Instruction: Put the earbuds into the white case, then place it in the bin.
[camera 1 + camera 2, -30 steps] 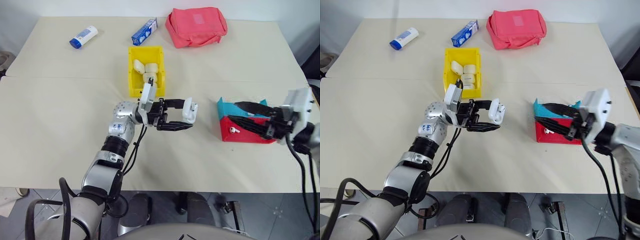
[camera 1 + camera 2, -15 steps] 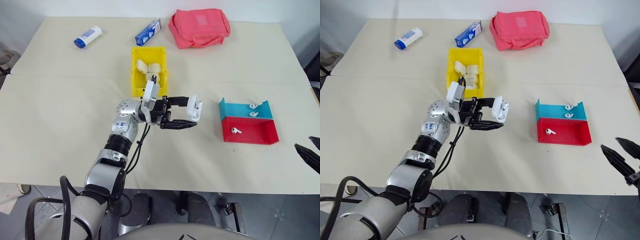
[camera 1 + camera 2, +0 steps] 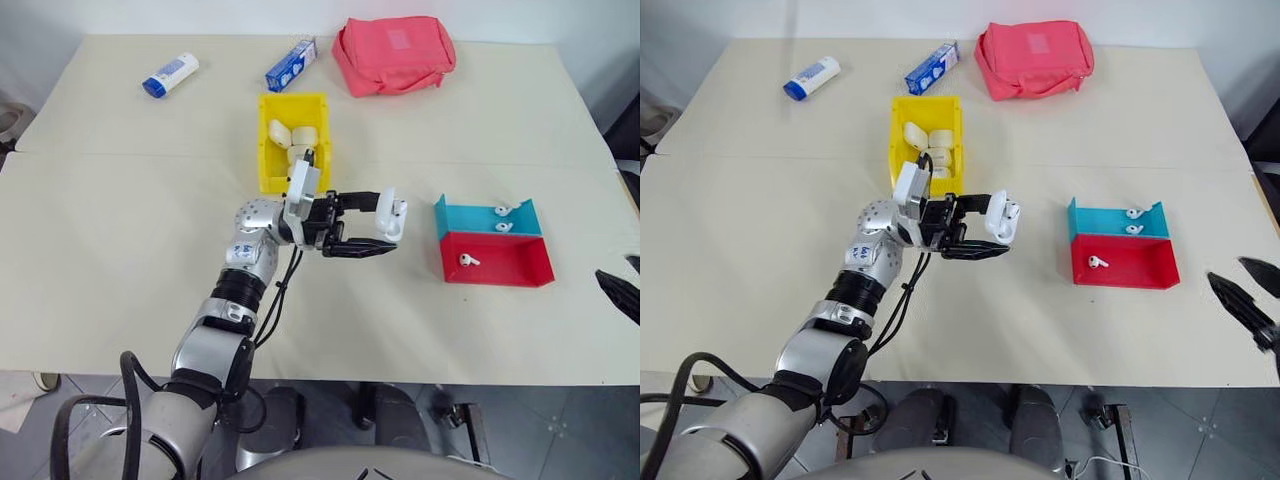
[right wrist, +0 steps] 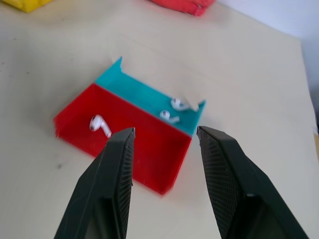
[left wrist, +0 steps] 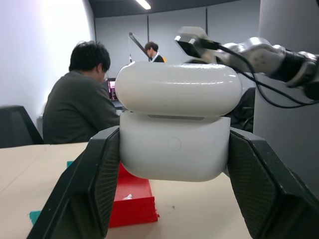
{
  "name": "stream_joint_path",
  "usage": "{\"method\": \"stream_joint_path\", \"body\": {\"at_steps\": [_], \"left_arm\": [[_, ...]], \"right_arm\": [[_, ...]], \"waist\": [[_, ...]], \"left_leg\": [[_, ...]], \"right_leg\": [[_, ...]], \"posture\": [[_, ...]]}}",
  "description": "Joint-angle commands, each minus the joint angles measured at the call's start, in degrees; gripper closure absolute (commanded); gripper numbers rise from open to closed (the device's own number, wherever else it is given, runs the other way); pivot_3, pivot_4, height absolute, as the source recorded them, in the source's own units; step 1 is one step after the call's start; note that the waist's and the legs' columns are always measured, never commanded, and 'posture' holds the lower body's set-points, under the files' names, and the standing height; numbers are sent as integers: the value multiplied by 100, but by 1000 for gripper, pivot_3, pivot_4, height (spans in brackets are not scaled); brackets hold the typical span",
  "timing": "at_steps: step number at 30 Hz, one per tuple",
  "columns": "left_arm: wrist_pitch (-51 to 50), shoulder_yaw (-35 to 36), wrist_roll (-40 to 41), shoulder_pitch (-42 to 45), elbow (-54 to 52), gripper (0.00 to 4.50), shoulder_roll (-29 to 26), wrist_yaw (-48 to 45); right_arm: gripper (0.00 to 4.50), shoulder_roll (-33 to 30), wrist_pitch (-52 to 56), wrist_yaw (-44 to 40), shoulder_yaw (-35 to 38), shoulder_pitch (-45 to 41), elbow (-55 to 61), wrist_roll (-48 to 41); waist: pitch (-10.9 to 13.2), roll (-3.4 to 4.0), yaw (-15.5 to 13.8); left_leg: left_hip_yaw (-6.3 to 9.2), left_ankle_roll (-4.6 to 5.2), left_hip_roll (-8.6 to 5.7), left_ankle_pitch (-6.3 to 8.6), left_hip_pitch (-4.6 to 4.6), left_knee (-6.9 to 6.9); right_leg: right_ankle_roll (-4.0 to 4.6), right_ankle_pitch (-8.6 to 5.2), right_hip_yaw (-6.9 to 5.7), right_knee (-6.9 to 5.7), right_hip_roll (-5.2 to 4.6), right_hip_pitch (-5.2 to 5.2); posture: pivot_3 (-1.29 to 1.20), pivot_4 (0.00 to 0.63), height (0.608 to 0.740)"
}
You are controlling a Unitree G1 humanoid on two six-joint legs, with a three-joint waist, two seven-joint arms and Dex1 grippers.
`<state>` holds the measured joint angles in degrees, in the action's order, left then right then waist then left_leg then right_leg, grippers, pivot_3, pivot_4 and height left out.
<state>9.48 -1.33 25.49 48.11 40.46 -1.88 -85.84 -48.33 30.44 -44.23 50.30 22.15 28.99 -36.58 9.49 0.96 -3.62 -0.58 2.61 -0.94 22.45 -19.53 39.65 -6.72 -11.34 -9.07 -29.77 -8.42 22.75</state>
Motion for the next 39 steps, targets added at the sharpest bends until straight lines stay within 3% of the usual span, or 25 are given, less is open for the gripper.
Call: {"method": "stream_joint_path", "body": {"at_steps": [1,4,6,12,13,21,24,26,31,34,39], "left_arm": [[75,-22,19,-100,-359,1699,96,68],[46,-48,27,-250,-602,1699,154,165],[27,-70,29,-367,-764,1699,178,239],[-11,-131,44,-670,-1179,1699,197,459],[-13,-142,47,-709,-1230,1699,201,493],[-28,-241,60,-950,-1536,1699,249,717],[-14,-255,63,-1000,-1582,1699,265,785],[-5,-268,62,-1016,-1592,1699,273,808],[27,-285,59,-1013,-1573,1699,308,857],[39,-289,62,-1011,-1564,1699,320,867],[24,-309,78,-1028,-1578,1699,307,816]], "right_arm": [[2426,-634,22,39,-759,-755,-622,378],[2426,-1176,46,-110,-1589,-1535,-1378,733],[2074,-1488,115,-194,-2152,-2055,-1909,995],[202,-1938,92,-540,-3665,-3648,-3219,1749],[68,-1948,61,-650,-3871,-3884,-3359,1852],[68,-1668,-291,-1438,-5162,-5617,-4467,2606],[683,-1432,-400,-1568,-5533,-6240,-5010,2947],[1349,-1387,-486,-1813,-5824,-6513,-5294,3209],[1349,-1167,-952,-2093,-6166,-7009,-5968,3626],[1844,-1051,-1157,-2127,-6260,-7215,-6316,3856],[1844,-905,-1254,-2499,-6432,-7435,-6693,4084]], "waist": [[0,0,16],[1,1,40],[1,0,53],[0,3,69],[0,3,80],[-1,6,93],[-1,7,113],[-1,7,111],[-1,8,129],[-1,8,161],[-1,9,218]], "left_leg": [[0,-15,0,-8,-2,0],[2,-20,-2,-16,-6,-2],[11,-20,-2,-19,-13,-1],[13,-12,-14,-24,-21,3],[14,-12,-14,-24,-21,7],[15,-20,-14,-29,-23,8],[12,-22,-15,-30,-23,12],[13,-23,-14,-31,-25,13],[13,-25,-17,-32,-28,19],[13,-27,-17,-34,-28,21],[13,-31,-17,-38,-28,21]], "right_leg": [[2,-1,-1,-2,1,2],[2,0,-3,-10,2,4],[2,1,-9,-12,3,4],[-6,10,-7,-6,-7,4],[-8,11,-7,-6,-7,4],[-11,15,-11,-6,-6,5],[-13,17,-9,-6,-6,5],[-14,18,-11,-6,-6,5],[-16,19,-11,-6,-6,5],[-18,20,-11,-7,-6,5],[-18,20,-11,-9,-6,5]], "posture": [[0,150,740],[0,150,740],[0,150,740],[0,150,740],[0,150,740],[0,150,740],[0,150,740],[0,150,740],[0,150,740],[0,150,740],[0,150,740]]}}
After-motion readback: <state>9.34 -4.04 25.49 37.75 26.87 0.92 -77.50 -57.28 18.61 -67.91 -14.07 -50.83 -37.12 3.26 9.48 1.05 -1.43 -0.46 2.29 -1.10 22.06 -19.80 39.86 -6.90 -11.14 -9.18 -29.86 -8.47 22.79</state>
